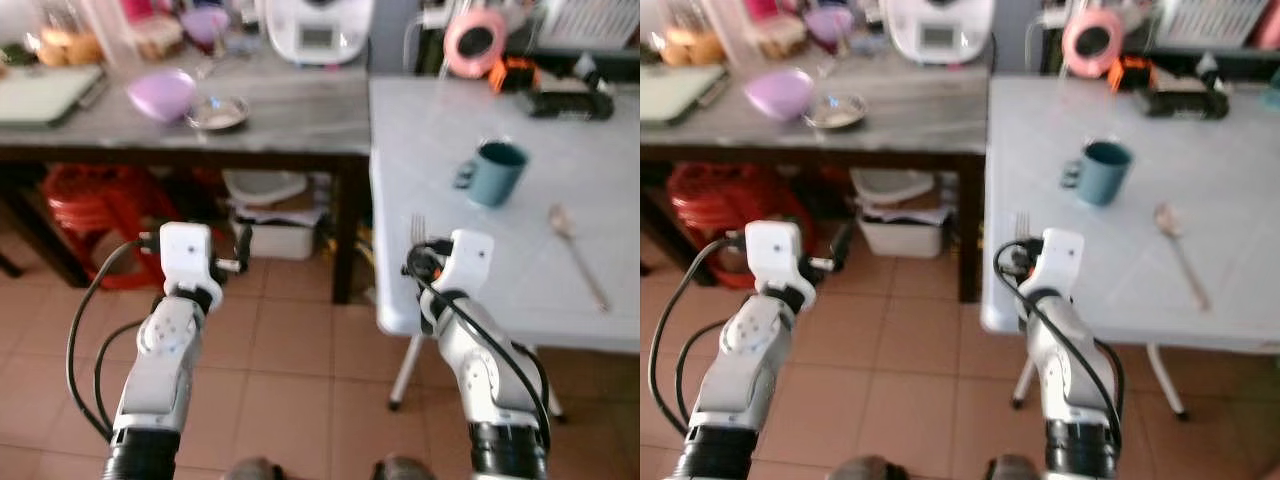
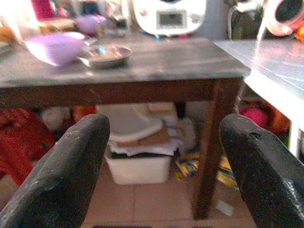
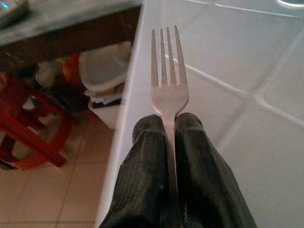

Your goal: Setting the table

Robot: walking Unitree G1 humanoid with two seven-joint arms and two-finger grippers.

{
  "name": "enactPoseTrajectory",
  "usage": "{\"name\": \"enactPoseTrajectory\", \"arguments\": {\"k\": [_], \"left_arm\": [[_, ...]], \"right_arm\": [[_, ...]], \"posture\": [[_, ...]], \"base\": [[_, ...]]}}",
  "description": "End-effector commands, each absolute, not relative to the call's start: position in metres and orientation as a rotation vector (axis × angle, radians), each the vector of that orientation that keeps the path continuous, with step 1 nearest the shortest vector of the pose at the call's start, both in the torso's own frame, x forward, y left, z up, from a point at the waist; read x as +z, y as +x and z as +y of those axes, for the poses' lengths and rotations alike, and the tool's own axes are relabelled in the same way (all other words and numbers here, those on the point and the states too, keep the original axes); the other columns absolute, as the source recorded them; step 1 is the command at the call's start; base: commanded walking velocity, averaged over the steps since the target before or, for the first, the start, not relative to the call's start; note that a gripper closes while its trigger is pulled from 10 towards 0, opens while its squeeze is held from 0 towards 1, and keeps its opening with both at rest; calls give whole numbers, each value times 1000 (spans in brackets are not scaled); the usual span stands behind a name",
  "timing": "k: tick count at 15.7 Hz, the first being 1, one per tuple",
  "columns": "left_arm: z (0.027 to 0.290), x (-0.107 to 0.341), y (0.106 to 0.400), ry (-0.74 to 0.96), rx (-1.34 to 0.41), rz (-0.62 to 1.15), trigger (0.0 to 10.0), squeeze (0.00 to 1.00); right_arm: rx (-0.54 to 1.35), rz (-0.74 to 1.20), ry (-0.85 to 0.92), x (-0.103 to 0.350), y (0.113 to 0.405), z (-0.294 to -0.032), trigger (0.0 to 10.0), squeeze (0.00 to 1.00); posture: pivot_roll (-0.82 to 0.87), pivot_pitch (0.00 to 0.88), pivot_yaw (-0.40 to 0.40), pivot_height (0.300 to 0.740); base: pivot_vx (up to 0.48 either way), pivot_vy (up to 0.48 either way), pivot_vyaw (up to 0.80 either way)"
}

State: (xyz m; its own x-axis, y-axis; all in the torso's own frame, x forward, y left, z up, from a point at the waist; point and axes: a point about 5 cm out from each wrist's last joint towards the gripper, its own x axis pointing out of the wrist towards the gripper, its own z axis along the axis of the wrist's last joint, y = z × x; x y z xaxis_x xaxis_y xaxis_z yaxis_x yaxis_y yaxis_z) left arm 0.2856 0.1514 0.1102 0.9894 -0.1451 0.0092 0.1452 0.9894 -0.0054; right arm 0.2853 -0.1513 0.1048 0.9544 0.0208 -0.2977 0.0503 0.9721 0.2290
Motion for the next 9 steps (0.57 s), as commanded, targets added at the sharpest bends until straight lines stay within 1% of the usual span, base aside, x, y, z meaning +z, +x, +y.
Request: {"name": "enactPoseTrajectory", "arguments": {"k": [1, 5, 9], "left_arm": [[142, 114, 289, -1, -171, -29, 10000, 0], [136, 112, 288, 5, -184, -34, 10000, 0], [132, 112, 290, 12, -185, -49, 10000, 0]], "right_arm": [[-39, 227, 186, 115, 287, -158, 10000, 0], [-58, 169, 129, 122, 288, -162, 10000, 0], [-64, 122, 84, 126, 290, -167, 10000, 0]], "posture": [[-48, 0, 41, 740], [-55, 0, 39, 740], [-62, 0, 35, 740]], "base": [[0, 424, 0], [311, 361, 0], [461, 0, 0]]}}
